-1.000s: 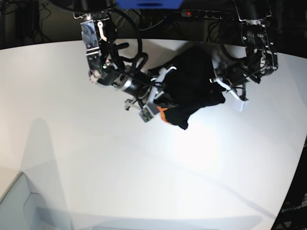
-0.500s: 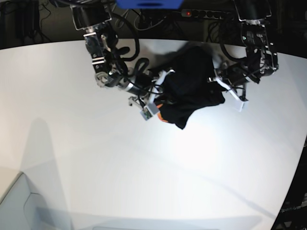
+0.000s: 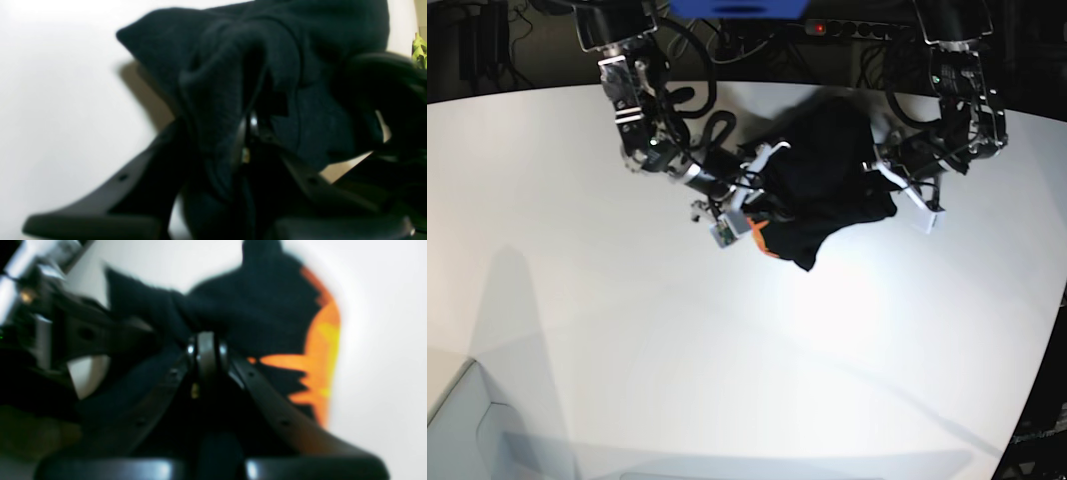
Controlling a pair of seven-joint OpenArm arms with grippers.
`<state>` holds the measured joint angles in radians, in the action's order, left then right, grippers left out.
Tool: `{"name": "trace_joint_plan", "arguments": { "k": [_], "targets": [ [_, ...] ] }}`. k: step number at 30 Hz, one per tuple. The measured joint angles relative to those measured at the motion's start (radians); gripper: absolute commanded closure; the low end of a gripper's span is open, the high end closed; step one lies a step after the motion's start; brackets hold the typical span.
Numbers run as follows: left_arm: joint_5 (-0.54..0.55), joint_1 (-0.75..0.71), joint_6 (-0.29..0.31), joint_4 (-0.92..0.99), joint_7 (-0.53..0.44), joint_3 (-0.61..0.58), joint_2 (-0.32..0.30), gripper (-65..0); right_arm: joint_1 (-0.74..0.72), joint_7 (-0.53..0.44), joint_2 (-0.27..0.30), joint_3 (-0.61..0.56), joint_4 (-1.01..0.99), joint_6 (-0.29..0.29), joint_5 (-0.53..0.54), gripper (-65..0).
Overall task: Layout the t-shirt on the table in an organized manner, then fold the t-shirt properly
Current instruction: 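Press and tuck the folded bundle with both grippers into a square, then flatten the square bundle with the left gripper and withdraw the right gripper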
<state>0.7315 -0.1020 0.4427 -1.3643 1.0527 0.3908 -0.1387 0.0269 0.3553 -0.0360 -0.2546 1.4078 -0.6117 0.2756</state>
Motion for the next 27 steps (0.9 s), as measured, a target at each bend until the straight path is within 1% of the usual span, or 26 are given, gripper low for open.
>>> {"name": "trace_joint_plan", "arguments": {
  "k": [1, 3, 6, 11, 20, 22, 25, 27],
  "targets": [
    [0.000, 0.000, 0.000, 0.000, -0.001, 0.000, 0.000, 0.0, -0.003, 0.033, 0.001, 0.001, 0.032, 0.001, -0.004, 0.0],
    [-0.002, 0.000, 0.000, 0.000, 0.000, 0.000, 0.000, 0.0, -0.033, 0.067, 0.000, 0.001, 0.055, 0.000, 0.001, 0.0],
    [-0.003, 0.000, 0.000, -0.002, 0.001, 0.000, 0.000, 0.0, -0.077, 0.054, -0.006, 0.003, 0.032, 0.000, 0.009, 0.0],
    [-0.003, 0.000, 0.000, -0.002, 0.000, 0.000, -0.002, 0.0, -0.115, 0.063, -0.005, 0.003, -0.111, -0.001, 0.006, 0.0],
    [-0.005, 0.001, 0.000, -0.002, 0.000, 0.000, -0.006, 0.0, -0.131, -0.139, -0.008, 0.003, -0.308, -0.004, 0.033, 0.0],
    [-0.004, 0.002, 0.000, -0.002, 0.001, 0.000, -0.009, 0.0, -0.143, -0.150, -0.008, 0.010, -0.333, -0.011, 0.034, 0.0],
    [-0.006, 0.012, 0.003, 0.000, 0.006, -0.006, -0.027, 0.0, -0.142, -0.141, -0.017, 0.091, -0.341, -0.035, 0.034, 0.0],
    [-0.006, 0.016, 0.003, 0.002, 0.008, -0.006, -0.030, 0.0, -0.128, -0.126, -0.016, 0.146, -0.305, -0.037, 0.023, 0.0]
  ]
}}
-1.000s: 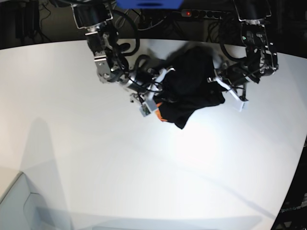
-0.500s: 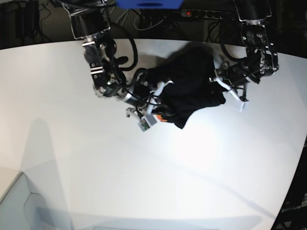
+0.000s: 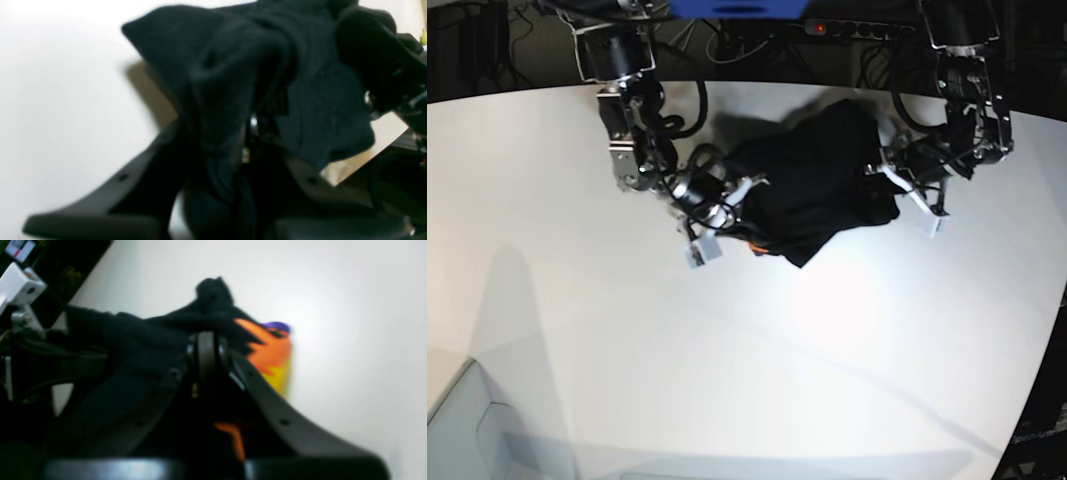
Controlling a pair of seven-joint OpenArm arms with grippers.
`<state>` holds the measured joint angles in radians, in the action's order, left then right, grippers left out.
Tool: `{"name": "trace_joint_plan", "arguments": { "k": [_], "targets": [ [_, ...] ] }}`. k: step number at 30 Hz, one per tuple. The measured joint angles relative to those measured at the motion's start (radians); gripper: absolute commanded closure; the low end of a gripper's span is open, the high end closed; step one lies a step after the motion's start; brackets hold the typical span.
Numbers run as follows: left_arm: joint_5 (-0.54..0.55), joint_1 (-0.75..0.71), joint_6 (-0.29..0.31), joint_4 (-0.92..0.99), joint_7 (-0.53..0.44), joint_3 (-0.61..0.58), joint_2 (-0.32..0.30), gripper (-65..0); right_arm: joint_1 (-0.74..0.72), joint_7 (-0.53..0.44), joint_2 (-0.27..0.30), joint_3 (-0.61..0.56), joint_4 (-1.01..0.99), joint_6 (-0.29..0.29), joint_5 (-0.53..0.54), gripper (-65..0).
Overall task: Layout the t-shirt on the table in an organized manner, then fold the t-shirt properly
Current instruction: 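Flatten the square bundle with the left gripper and withdraw the right gripper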
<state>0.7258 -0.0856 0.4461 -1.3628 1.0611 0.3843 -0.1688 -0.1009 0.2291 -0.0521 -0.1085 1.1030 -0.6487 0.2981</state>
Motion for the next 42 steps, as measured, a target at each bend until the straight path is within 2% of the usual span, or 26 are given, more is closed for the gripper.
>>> {"name": "trace_joint_plan", "arguments": {
  "k": [3, 9, 14, 17, 19, 21, 26, 32, 36, 37, 40, 42],
  "targets": [
    [-0.024, 0.029, 0.000, 0.002, 0.008, -0.043, -0.039, 0.0, 0.046, 0.044, 0.013, 0.079, 0.142, 0.050, -0.029, 0.0],
    [-0.104, 0.158, -0.028, 0.010, 0.018, -0.282, -0.118, 0.0, 0.124, 0.158, 0.028, 0.256, 0.439, 0.041, -0.024, 0.0],
    [-0.141, 0.327, -0.039, 0.027, 0.042, -0.557, -0.176, 0.0, 0.172, 0.211, 0.027, 0.420, 0.557, 0.040, -0.026, 0.0],
    [-0.143, 0.478, -0.034, 0.055, 0.013, -0.769, -0.195, 0.0, 0.202, 0.232, 0.027, 0.484, 0.602, 0.040, -0.025, 0.0],
    [-0.183, 0.583, -0.036, 0.086, -0.037, -0.933, -0.186, 0.0, 0.226, 0.230, 0.024, 0.517, 0.634, 0.040, -0.024, 0.0],
    [-0.240, 0.665, -0.031, 0.124, -0.094, -1.093, -0.170, 0.0, 0.254, 0.231, 0.024, 0.537, 0.662, 0.040, -0.023, 0.0],
    [-0.359, 0.761, -0.032, 0.253, -0.238, -1.377, -0.053, 0.0, 0.310, 0.238, 0.023, 0.602, 0.699, 0.039, -0.025, 0.0],
    [-0.539, 0.830, -0.032, 0.385, -0.336, -1.561, 0.103, 0.0, 0.360, 0.233, 0.021, 0.663, 0.719, 0.039, -0.021, 0.0],
    [-0.657, 0.832, -0.038, 0.441, -0.362, -1.601, 0.180, 0.0, 0.388, 0.242, 0.019, 0.688, 0.719, 0.039, -0.024, 0.0],
    [-0.692, 0.832, -0.024, 0.445, -0.366, -1.611, 0.190, 0.0, 0.391, 0.238, 0.019, 0.690, 0.719, 0.039, -0.024, 0.0],
    [-0.789, 0.832, 0.101, 0.455, -0.366, -1.604, 0.218, 0.0, 0.398, 0.232, 0.018, 0.690, 0.720, 0.039, -0.021, 0.0],
    [-0.831, 0.832, 0.151, 0.455, -0.365, -1.604, 0.230, -0.1, 0.400, 0.232, 0.019, 0.690, 0.720, 0.039, -0.021, 0.0]
  ]
}}
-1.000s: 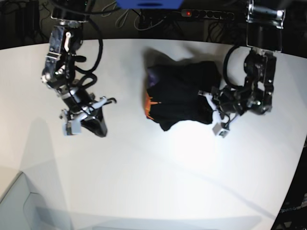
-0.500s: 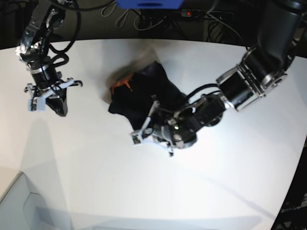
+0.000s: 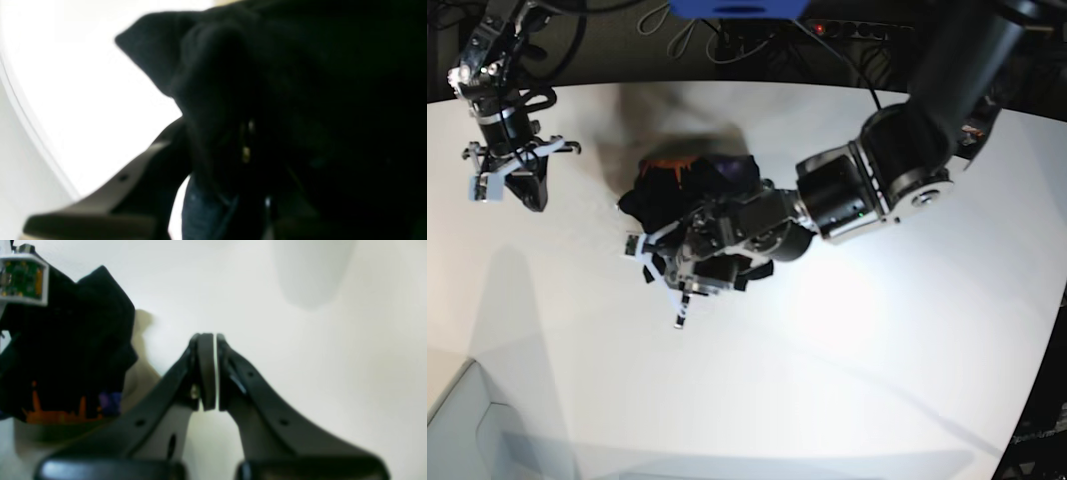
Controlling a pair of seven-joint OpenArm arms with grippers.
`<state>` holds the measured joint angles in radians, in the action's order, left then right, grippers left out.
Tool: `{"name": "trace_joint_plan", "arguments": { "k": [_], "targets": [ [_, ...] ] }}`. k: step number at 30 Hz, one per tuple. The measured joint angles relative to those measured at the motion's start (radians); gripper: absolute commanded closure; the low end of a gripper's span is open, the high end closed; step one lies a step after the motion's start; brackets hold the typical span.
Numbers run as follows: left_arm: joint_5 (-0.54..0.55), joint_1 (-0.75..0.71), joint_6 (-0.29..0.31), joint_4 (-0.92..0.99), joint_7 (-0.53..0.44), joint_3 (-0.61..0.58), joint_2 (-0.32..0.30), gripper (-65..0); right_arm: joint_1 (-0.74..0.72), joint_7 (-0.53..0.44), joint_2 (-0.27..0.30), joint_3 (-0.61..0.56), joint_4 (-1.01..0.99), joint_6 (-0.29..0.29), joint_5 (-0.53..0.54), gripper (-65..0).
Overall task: Layout the t-shirt on the table in an organized manner, then fold the t-shirt properly
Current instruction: 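Flatten the square bundle with the left gripper and withdraw the right gripper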
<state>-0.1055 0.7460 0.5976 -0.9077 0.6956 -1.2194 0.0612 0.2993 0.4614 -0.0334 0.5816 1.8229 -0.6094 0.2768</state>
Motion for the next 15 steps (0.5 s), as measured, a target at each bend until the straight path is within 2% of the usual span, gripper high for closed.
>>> {"name": "trace_joint_plan", "arguments": {
  "k": [3, 7, 11, 15],
  "targets": [
    [-0.037, 0.000, 0.024, 0.000, 0.002, 0.000, 0.009, -3.2, 0.000, 0.000, 0.000, 0.000, 0.000, 0.000, 0.000, 0.0],
    [-0.056, -0.002, 0.024, 0.000, -0.005, 0.007, 0.009, -19.6, 0.000, 0.000, 0.000, -0.005, 0.000, 0.000, 0.000, 0.0],
    [-0.049, -0.007, 0.035, -0.001, -0.002, 0.110, 0.006, -33.7, -0.002, 0.000, -0.001, -0.006, 0.000, -0.001, 0.000, 0.0],
    [-0.045, -0.005, 0.053, -0.001, 0.008, 0.206, 0.006, -39.5, -0.002, 0.000, -0.002, -0.006, 0.000, -0.001, 0.000, 0.0]
  ]
}}
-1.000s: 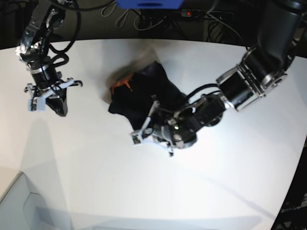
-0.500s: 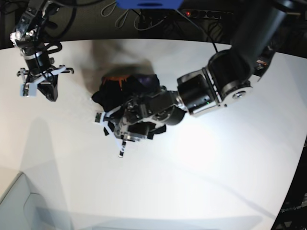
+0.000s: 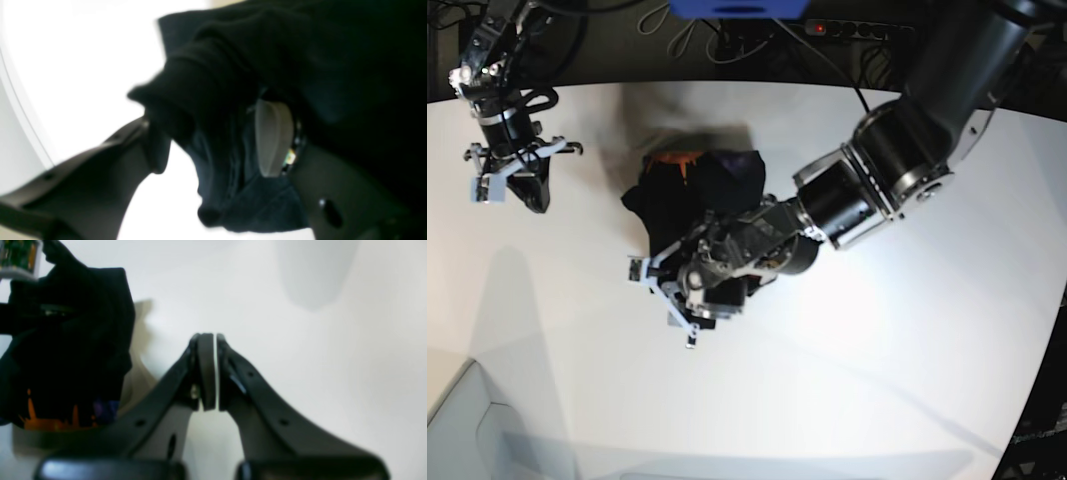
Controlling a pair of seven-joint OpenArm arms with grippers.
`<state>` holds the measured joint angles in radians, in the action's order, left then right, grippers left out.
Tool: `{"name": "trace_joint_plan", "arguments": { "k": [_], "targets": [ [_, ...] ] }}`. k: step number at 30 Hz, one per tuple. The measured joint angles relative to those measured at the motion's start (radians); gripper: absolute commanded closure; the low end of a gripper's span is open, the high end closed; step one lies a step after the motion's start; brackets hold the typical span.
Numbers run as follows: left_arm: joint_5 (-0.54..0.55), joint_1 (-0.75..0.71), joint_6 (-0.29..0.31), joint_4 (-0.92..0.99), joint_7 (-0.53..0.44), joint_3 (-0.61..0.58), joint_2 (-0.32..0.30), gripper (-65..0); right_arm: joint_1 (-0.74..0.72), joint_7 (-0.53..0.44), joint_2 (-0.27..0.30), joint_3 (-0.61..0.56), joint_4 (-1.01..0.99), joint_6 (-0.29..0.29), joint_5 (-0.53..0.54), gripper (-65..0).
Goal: Layout the t-shirt on the table in an organized manner, then fold the t-shirt properly
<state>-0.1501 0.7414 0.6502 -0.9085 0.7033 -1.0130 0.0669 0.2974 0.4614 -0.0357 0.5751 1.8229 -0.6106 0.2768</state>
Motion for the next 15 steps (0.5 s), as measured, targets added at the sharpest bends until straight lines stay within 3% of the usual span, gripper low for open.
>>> {"name": "trace_joint_plan", "arguments": {
  "k": [9, 12, 15],
  "targets": [
    [-0.002, 0.068, 0.001, -0.048, 0.018, 0.108, -0.009, -39.6, 0.000, 0.000, 0.000, 0.000, 0.000, -0.002, 0.000, 0.0],
    [0.008, 0.069, 0.010, -0.171, 0.121, 0.243, -0.031, -39.4, 0.009, 0.000, 0.000, -0.003, 0.000, -0.002, 0.002, 0.0],
    [0.008, 0.054, 0.007, -0.374, 0.259, 0.427, -0.119, -39.1, 0.033, 0.002, 0.000, 0.003, 0.001, -0.004, -0.002, 0.0]
  ]
}}
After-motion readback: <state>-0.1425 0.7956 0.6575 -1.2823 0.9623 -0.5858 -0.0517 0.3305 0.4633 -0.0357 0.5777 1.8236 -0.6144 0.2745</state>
